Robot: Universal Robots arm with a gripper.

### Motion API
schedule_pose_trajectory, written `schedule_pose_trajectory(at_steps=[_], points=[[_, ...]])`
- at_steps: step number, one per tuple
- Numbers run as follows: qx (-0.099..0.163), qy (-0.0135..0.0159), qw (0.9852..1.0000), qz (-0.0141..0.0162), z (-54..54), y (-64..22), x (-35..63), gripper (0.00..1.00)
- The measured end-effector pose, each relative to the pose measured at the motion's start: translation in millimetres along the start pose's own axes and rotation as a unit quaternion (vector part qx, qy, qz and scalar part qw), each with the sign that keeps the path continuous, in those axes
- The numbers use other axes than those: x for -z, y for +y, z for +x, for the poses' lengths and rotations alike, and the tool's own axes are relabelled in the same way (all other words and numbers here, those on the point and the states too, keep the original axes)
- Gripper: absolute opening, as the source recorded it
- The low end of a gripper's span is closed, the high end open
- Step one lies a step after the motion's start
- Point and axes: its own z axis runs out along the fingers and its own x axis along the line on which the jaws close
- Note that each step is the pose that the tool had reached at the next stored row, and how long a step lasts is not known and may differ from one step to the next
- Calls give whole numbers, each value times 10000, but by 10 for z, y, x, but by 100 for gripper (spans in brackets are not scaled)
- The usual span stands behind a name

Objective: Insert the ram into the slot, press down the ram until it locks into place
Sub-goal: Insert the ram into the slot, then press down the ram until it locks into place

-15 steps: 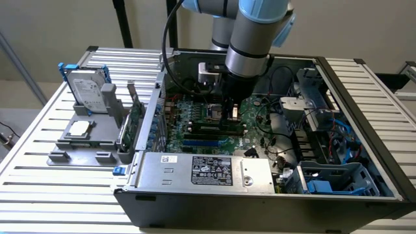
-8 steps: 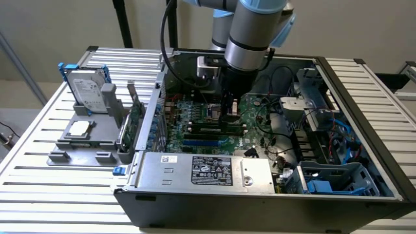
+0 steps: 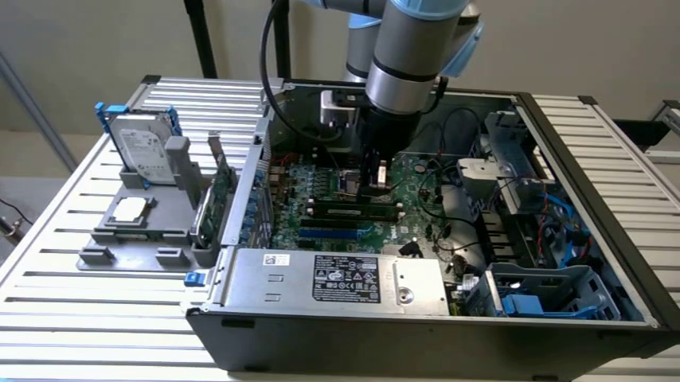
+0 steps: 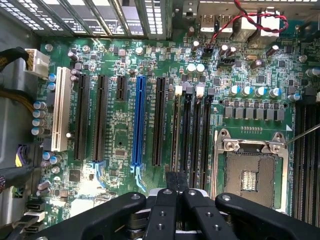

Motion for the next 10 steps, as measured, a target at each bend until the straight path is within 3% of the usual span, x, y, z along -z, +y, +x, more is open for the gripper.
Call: schedule_pose_trajectory(at_steps=[10], points=[[0,0,10000,0,0,2,20,11]])
